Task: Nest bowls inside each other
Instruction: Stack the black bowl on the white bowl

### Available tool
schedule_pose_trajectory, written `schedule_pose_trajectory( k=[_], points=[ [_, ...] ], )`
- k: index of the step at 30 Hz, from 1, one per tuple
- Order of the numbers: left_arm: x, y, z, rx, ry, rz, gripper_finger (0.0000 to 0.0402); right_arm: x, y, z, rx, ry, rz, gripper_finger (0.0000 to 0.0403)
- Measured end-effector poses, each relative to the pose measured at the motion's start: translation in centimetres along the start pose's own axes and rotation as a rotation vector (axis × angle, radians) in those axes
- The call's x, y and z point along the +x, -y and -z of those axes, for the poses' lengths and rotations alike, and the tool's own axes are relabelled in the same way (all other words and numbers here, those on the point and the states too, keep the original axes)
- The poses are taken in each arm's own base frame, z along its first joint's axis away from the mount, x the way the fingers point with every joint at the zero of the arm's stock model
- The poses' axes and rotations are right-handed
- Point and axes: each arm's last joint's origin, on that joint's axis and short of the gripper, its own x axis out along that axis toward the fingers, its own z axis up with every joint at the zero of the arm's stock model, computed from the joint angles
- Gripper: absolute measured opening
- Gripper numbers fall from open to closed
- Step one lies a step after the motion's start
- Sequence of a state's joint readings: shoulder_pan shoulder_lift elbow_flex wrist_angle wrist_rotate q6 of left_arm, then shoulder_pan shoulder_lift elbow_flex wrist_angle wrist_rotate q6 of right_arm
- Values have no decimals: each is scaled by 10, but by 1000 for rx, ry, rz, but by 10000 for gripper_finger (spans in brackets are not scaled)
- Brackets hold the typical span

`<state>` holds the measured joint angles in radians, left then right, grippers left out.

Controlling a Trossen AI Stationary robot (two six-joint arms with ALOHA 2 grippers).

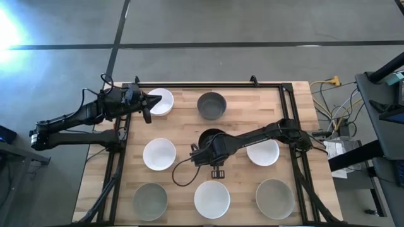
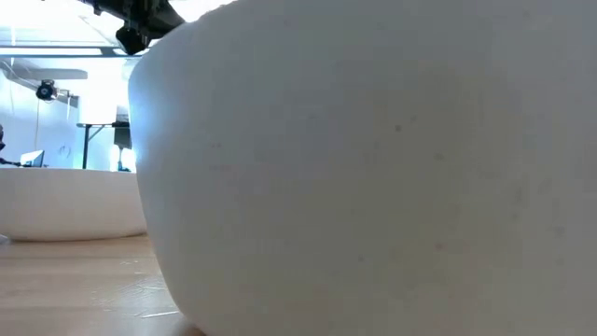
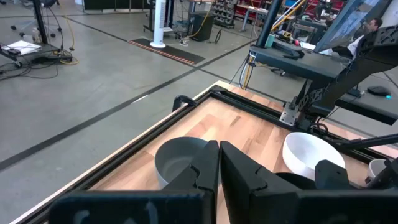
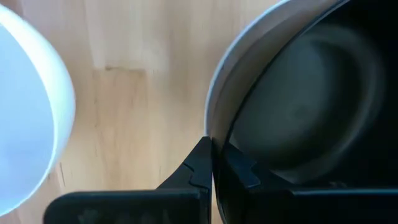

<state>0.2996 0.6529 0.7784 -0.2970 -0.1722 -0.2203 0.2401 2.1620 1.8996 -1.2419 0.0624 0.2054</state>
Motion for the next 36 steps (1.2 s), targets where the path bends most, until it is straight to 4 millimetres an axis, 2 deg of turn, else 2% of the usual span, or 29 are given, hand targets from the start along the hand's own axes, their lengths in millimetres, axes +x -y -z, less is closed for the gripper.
schedule_pose_trajectory(
  k=[10,25,33,36],
  points=[
    [2,0,1,2,-7,-2,0,1,-2,-8,-17,78,-23,9],
    [2,0,1,1,-11,-2,0,8,-2,-7,-51,75,-61,10],
    [2,0,1,0,-13,-2,0,10,1,-9,-26,85,-94,60],
    [2,0,1,-3,-13,3,0,3,3,-10,-19,96,-106,86]
  ],
)
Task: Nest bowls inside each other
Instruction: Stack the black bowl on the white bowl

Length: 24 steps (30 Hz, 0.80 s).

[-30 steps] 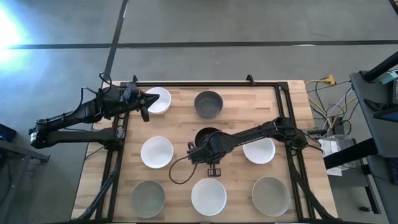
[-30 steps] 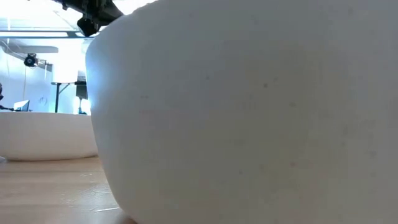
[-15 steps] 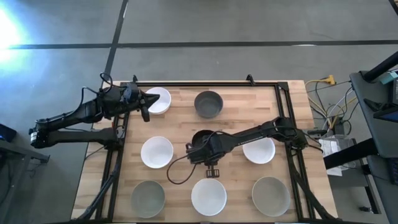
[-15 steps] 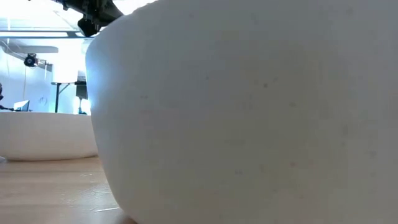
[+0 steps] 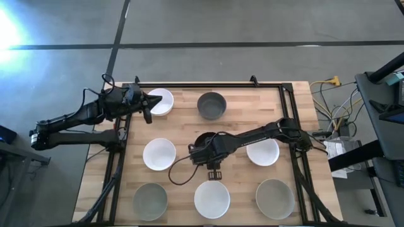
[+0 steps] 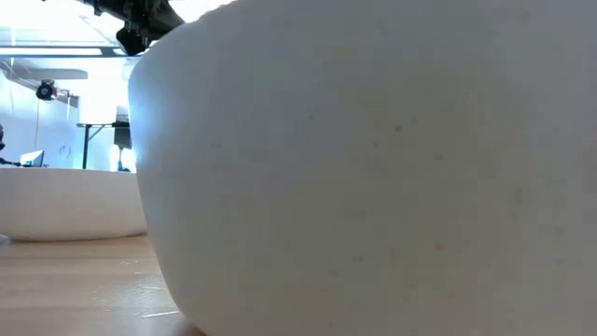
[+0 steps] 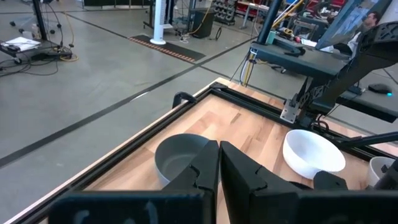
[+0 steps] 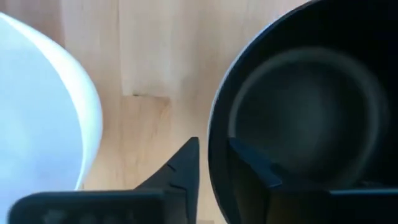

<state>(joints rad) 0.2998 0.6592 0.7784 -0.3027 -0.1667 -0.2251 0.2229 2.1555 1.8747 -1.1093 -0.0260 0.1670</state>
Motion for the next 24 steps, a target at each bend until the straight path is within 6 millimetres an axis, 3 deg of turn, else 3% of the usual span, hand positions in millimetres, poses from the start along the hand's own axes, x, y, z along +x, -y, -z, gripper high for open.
schedule_pose_trajectory(
  k=[5,9,17,21,24],
  points=[
    [0,0,0,0,-1,8,0,-29,1,-7,15,80,-12,111],
    [-1,0,0,-4,2,10,0,-57,8,-9,82,149,18,109],
    [-5,0,-2,-7,18,21,0,-121,46,14,338,311,212,82],
    [-5,0,-1,-6,14,20,0,-123,78,24,430,352,204,74],
    [-4,0,-1,-6,12,19,0,-110,104,28,493,359,151,73]
  ],
)
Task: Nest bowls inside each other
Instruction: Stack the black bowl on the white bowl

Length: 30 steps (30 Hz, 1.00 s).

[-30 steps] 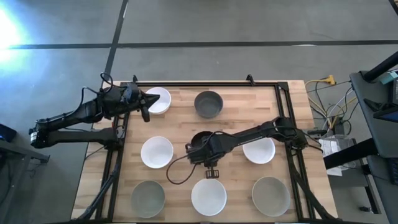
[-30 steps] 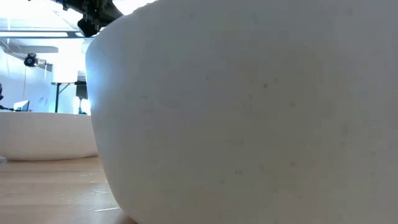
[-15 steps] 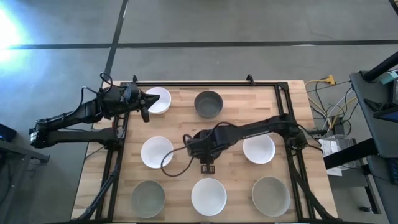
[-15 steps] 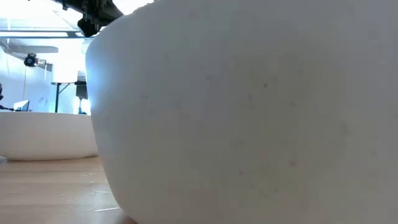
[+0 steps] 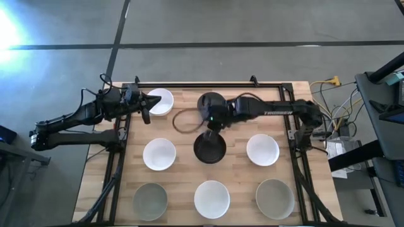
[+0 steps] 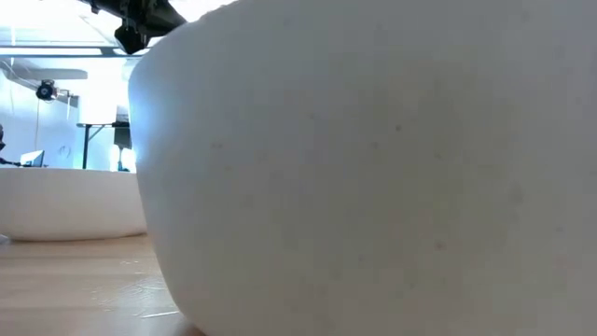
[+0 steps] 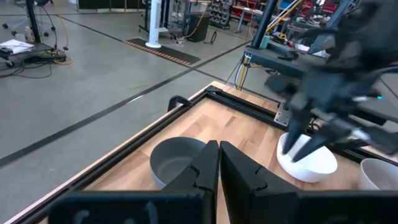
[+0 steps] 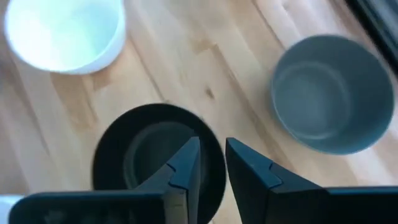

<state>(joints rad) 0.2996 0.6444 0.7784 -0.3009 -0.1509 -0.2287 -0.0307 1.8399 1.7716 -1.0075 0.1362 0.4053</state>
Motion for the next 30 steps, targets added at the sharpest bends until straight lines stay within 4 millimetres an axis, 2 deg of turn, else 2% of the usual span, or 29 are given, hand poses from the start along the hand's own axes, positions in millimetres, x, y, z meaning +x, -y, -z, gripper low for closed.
schedule_pose_trajectory(
  k=[5,7,11,19,30],
  points=[
    [0,0,0,0,-2,0,0,39,28,-2,130,-58,-209,72],
    [-1,0,0,0,0,0,0,53,33,4,155,-95,-223,72],
    [-1,0,0,0,1,0,0,69,39,18,152,-151,-202,67],
    [0,0,1,9,-9,-4,0,85,44,33,158,-187,-179,49],
    [6,0,3,14,-31,-12,0,89,49,36,182,-175,-120,47]
  ],
)
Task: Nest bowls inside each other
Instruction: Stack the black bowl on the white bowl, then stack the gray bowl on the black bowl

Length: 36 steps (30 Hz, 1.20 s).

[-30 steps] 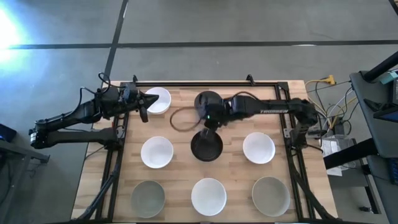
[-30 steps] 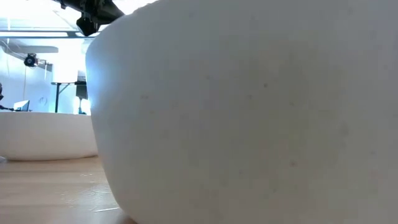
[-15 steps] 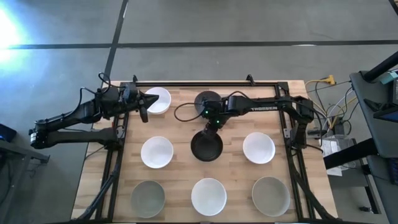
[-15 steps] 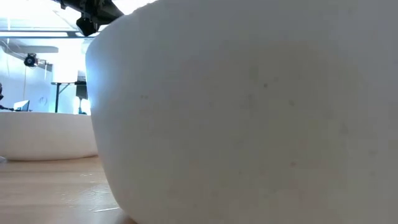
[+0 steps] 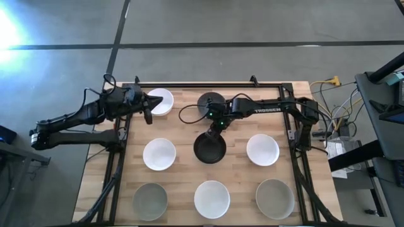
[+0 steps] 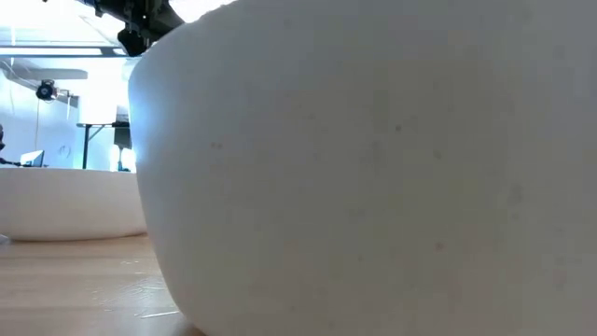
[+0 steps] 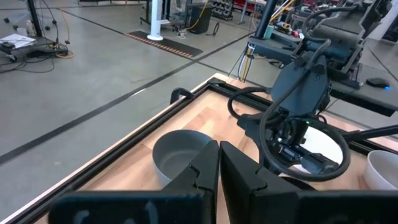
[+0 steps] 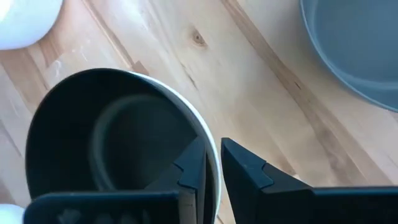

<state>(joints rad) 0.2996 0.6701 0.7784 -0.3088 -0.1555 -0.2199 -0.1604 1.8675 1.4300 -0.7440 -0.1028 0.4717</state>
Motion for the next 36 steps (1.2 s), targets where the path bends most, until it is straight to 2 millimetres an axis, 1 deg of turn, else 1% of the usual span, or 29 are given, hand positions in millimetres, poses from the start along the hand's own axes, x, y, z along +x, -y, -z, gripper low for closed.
schedule_pose_trajectory(
  k=[13,16,18,20,23,25,28,30,36],
  points=[
    [2,0,1,1,-7,-1,0,6,4,6,5,-31,15,47],
    [2,0,1,1,-7,-1,0,6,4,5,34,-27,15,47],
    [2,0,1,1,-7,-1,0,2,4,3,47,-11,11,47],
    [1,0,0,0,-2,0,0,-4,4,-3,49,44,15,47],
    [0,0,0,-1,1,1,0,-16,4,-10,52,140,90,47],
    [-1,0,0,0,0,1,0,-19,8,-15,52,185,122,48],
    [-1,0,0,-1,2,2,0,-19,18,-23,-12,200,109,53],
    [-1,0,0,-1,1,2,0,-18,24,-25,-77,195,124,64],
    [-1,0,0,-1,2,5,0,-14,33,-28,-287,166,150,115]
  ],
)
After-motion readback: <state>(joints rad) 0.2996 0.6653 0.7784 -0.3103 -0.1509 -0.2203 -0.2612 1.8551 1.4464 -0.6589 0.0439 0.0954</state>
